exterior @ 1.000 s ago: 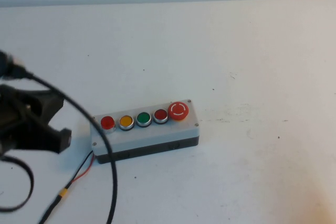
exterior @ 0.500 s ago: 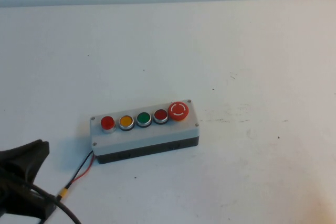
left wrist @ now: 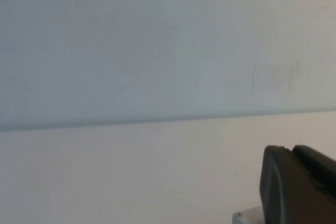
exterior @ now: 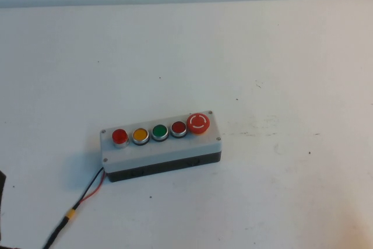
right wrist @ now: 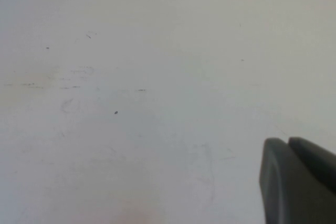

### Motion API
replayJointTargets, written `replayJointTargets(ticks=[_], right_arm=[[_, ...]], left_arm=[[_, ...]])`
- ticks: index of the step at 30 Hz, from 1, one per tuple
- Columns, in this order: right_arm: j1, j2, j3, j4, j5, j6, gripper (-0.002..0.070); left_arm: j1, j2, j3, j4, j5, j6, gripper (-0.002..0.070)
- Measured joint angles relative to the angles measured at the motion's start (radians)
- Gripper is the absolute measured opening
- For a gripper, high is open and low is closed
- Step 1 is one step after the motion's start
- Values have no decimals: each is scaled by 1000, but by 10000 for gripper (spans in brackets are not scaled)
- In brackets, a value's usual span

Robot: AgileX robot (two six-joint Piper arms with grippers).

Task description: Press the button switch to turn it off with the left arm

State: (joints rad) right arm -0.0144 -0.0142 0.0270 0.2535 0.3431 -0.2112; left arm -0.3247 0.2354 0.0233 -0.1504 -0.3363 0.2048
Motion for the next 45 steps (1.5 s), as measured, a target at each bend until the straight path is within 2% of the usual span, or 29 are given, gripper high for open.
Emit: replayJointTargets(ticks=[7,15,45], right_arm=[[0,0,0,0,0,0,-16],[0,0,0,0,-2,0,-16],[0,0,0,0,-2,0,-15]], left_arm=[[143,-232,2,-4,425,0,-2],[161,-246,2,17,709,-42,-2],[161,-246,2,25,726,-44,-2]])
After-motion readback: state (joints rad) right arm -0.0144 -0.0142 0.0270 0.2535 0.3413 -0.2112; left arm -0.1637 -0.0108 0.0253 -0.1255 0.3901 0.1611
